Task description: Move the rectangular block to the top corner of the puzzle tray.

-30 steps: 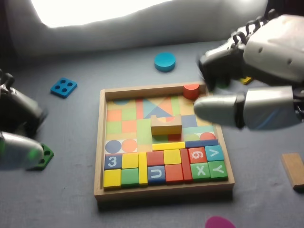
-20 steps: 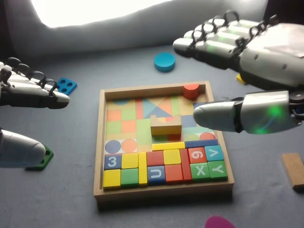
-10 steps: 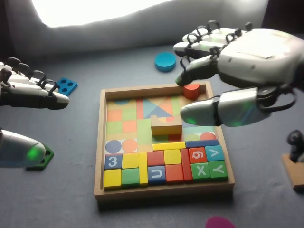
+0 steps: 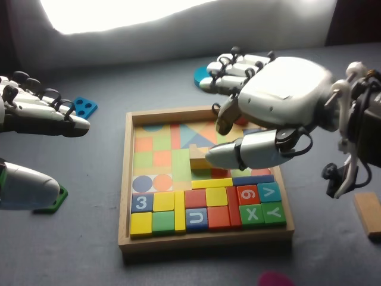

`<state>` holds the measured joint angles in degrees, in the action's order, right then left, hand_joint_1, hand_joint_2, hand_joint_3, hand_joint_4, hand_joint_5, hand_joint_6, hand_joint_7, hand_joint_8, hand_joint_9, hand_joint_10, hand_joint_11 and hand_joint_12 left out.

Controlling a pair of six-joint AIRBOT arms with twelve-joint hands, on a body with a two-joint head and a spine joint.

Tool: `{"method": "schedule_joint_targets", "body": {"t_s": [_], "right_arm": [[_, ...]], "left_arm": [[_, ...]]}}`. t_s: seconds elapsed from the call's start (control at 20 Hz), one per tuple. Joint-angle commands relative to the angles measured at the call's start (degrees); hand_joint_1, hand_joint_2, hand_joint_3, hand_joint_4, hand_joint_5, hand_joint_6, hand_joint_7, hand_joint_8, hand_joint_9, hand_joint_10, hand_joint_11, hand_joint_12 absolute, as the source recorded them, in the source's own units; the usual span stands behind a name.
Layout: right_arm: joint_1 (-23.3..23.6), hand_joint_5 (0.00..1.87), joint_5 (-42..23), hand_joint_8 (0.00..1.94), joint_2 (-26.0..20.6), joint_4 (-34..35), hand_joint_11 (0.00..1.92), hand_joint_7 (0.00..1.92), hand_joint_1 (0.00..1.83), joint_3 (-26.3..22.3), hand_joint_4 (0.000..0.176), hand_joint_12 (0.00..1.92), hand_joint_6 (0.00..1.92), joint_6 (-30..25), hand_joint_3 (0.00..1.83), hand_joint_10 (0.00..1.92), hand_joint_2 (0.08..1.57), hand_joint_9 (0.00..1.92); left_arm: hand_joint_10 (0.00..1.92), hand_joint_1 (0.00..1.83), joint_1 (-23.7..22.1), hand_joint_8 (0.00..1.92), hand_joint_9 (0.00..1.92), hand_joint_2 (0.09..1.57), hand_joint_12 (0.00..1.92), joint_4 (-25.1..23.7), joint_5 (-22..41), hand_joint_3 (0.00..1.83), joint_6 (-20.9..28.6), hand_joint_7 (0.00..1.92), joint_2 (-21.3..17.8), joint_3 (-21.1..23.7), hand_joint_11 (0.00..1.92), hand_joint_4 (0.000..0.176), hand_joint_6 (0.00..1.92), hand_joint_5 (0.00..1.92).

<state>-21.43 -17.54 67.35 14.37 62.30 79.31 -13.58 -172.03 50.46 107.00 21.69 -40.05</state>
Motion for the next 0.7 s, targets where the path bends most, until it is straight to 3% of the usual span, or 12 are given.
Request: {"method": "schedule_joint_targets", "body": {"t_s": [0.0,0.65], "right_arm": [[0.19,0.79,-6.64,0.01,-0.01,-0.41,0.0,0.16,0.0,0.05,0.0,0.0,0.25,0.22,0.01,0.0,1.15,0.0],[-1.77,0.81,-4.9,0.01,4.83,1.84,0.0,0.17,0.0,4.1,0.0,0.0,0.25,2.12,0.01,0.0,1.15,0.0]], "left_arm": [[0.0,0.0,-0.91,0.0,0.07,1.28,0.41,-0.55,-4.75,0.0,0.14,0.1,0.04,-0.04,0.0,0.021,0.0,0.13],[0.0,0.0,-0.96,0.0,0.08,1.27,0.42,-0.55,-4.75,0.0,0.14,0.11,0.06,-0.25,0.0,0.023,0.0,0.13]]}}
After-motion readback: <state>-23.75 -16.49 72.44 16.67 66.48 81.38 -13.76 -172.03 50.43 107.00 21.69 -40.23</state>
